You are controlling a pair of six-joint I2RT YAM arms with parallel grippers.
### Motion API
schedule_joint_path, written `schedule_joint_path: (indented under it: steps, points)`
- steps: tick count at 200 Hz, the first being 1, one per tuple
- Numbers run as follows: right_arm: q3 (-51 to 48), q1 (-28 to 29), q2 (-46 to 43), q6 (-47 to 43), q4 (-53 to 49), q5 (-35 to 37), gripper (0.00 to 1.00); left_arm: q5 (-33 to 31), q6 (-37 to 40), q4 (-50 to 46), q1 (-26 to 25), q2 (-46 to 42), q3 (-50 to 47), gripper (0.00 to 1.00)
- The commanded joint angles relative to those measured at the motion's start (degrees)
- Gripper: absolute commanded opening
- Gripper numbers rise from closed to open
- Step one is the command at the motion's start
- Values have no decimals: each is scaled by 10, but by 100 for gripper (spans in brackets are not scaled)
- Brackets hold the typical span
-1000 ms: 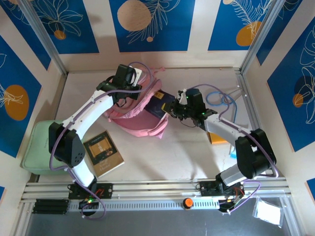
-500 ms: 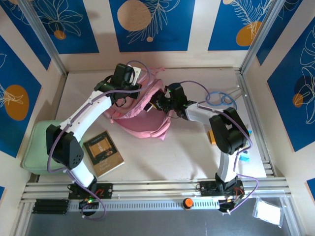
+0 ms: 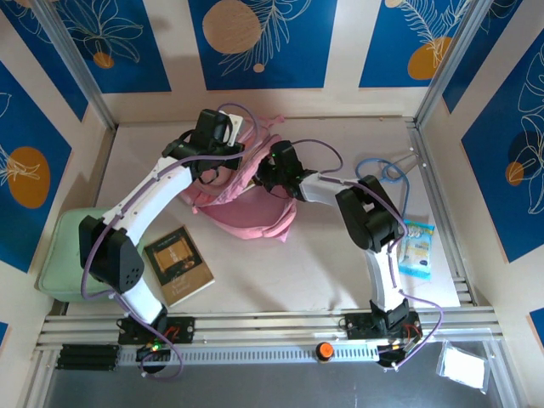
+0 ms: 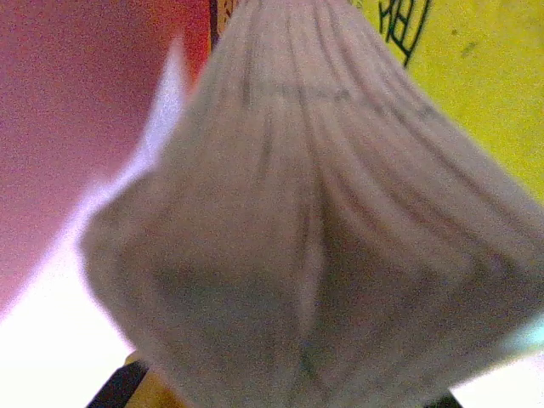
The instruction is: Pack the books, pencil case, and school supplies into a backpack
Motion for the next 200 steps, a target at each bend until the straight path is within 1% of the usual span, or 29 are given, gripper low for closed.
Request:
schedule_joint_path:
  steps: [1, 13, 27, 64, 81, 107, 141, 184, 200]
  points:
    - [38, 6, 25, 15, -23, 12, 14, 31, -12, 74, 3, -28, 32, 0]
    - [47, 5, 32, 16, -28, 5, 19, 32, -14, 73, 6, -26, 30, 0]
    - [45, 5, 30, 14, -39, 3, 29, 31, -14, 75, 8, -26, 25, 0]
    - [1, -2, -18, 15, -83, 5, 61, 31, -22, 84, 20, -26, 6, 0]
    - [-36, -6, -51, 18, -97, 2, 69, 31, -24, 88, 25, -27, -5, 0]
    - [-108, -16, -107, 22, -91, -10, 73, 30, -28, 94, 33, -29, -24, 0]
    - [-191, -33, -181, -3, -93, -8, 75, 38, -36, 106, 40, -24, -58, 0]
    - [-266, -67, -275, -34, -109, 21, 76, 70, -60, 123, 41, -4, -108, 0]
    - [-274, -74, -308, -56, -141, 52, 76, 87, -75, 134, 41, 5, -128, 0]
